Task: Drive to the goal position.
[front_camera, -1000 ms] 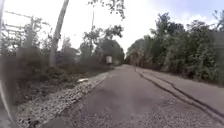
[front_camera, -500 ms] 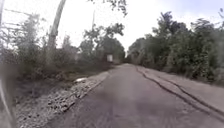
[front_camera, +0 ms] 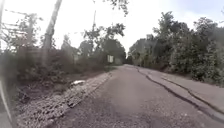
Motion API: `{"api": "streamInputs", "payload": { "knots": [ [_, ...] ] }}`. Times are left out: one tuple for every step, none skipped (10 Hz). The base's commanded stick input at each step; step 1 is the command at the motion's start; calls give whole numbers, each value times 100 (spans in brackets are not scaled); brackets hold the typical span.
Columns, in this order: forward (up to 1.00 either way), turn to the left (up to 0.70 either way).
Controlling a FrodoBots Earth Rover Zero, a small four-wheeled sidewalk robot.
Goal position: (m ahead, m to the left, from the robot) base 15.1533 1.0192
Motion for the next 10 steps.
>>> {"api": "streamInputs", "payload": {
  "knots": [
    [70, -1],
    [70, -2],
    [70, -1],
    [70, 0],
    [70, -1],
    [70, -1],
    [70, -2],
    [70, -8],
    [70, -17],
    [70, -25]
  ]
}}
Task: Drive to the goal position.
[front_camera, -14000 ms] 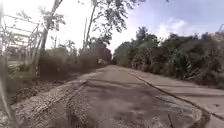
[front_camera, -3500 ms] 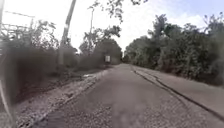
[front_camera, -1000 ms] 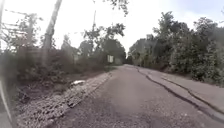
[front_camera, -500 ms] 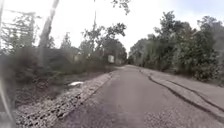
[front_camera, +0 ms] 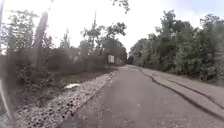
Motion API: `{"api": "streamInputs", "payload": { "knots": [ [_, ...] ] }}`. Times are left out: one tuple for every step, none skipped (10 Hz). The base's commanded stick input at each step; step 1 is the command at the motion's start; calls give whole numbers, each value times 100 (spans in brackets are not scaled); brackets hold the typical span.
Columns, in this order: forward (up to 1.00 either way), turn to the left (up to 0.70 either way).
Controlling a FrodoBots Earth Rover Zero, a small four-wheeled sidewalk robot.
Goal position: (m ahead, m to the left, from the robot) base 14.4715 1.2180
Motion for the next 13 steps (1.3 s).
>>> {"api": "streamInputs", "payload": {
  "knots": [
    [70, -34],
    [70, -26],
    [70, -7],
    [70, 0],
    [70, 0],
    [70, 0],
    [70, 0],
    [70, 0],
    [70, 0],
    [70, 0],
    [70, 0],
    [70, 0],
    [70, 0]
  ]
}}
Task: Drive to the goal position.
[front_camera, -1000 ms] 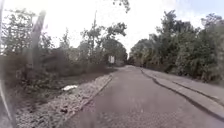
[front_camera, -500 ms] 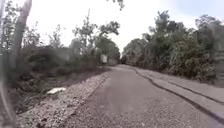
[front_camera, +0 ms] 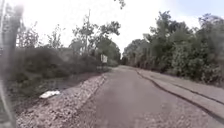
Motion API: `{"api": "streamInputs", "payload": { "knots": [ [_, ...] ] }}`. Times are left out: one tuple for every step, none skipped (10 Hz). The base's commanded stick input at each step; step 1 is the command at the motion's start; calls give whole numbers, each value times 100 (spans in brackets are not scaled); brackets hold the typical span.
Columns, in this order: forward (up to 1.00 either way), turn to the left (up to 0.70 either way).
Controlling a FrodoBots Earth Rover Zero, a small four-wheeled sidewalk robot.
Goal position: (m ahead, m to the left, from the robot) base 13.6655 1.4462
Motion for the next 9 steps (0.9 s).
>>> {"api": "streamInputs", "payload": {
  "knots": [
    [70, 0],
    [70, 0],
    [70, 0],
    [70, 0],
    [70, 0],
    [70, 0],
    [70, 0],
    [70, 0],
    [70, 0]
  ]
}}
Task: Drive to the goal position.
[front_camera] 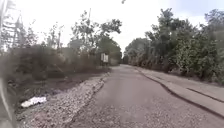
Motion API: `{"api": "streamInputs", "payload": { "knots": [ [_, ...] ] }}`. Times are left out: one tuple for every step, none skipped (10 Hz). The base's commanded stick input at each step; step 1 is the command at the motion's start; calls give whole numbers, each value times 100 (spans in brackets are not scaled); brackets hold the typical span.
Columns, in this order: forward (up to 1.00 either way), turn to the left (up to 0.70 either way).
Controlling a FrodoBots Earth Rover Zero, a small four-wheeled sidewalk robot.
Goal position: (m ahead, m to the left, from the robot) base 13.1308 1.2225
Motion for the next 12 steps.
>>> {"api": "streamInputs", "payload": {
  "knots": [
    [70, 0],
    [70, 0],
    [70, 0],
    [70, 0],
    [70, 0],
    [70, 0],
    [70, 0],
    [70, 0],
    [70, 0],
    [70, 0],
    [70, 0],
    [70, 0]
  ]
}}
